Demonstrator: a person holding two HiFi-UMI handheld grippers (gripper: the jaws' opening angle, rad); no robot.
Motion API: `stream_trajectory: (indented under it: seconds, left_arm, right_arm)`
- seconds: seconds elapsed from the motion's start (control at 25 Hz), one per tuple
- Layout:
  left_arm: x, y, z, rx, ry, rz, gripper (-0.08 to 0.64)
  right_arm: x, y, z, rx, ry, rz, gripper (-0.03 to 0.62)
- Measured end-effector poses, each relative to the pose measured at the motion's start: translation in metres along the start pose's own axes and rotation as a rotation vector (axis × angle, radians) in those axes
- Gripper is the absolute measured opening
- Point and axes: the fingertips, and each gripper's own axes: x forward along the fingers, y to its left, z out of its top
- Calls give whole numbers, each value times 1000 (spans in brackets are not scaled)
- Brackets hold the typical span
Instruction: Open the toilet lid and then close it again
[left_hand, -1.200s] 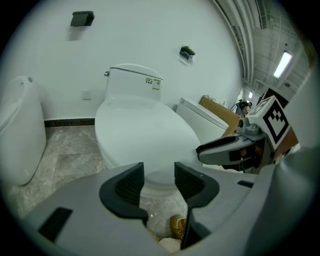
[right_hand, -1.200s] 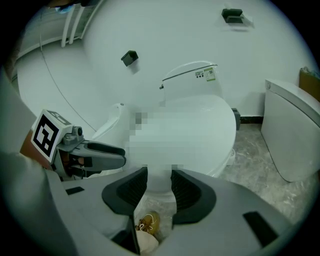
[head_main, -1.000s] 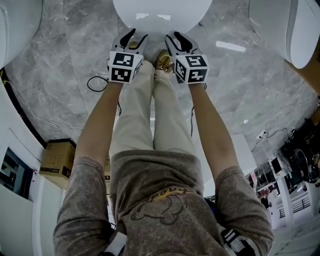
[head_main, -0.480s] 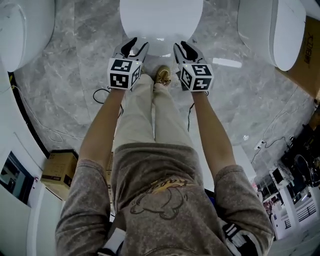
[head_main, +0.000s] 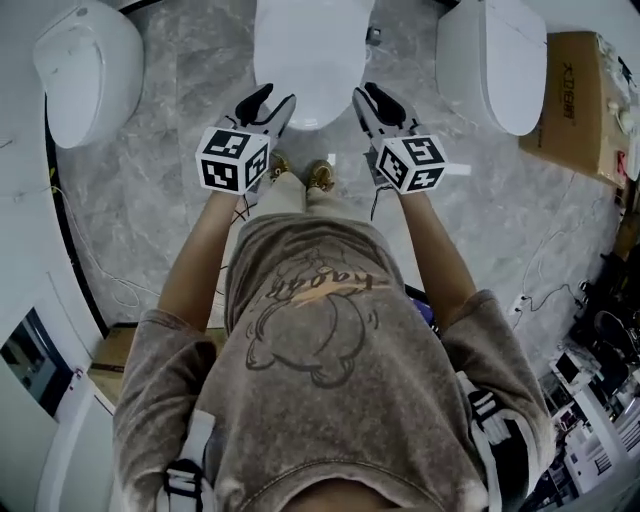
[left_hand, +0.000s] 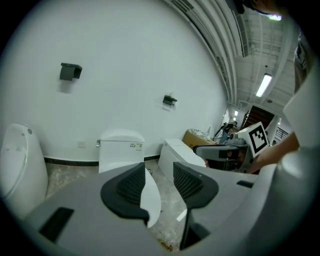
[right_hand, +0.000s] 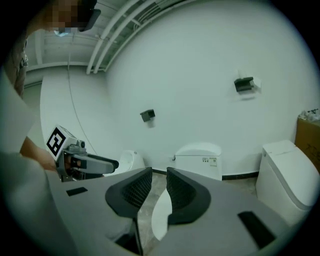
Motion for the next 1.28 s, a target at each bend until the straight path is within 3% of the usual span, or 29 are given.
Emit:
stream_trajectory:
  seconds: [0.12, 0.28, 0.56, 0.8, 1.28]
  left_arm:
    - [-36, -22, 31, 31, -47, -36, 183]
    - [-75, -37, 53, 57, -110, -50, 183]
    - [-113, -46, 78, 52, -236, -39, 152]
    - [-112, -46, 71, 84, -291, -6, 22]
    - [-100, -35, 58, 113, -314, 55, 9]
  right_arm:
    - [-31, 23, 38, -43, -58, 36, 106]
    - [-62, 51, 60, -79, -99, 48, 106]
    - [-104, 57, 73, -65, -216, -45, 69]
    - [-103, 58, 68, -120, -213, -47, 36]
    - [-89, 51, 57, -124, -220, -75, 28]
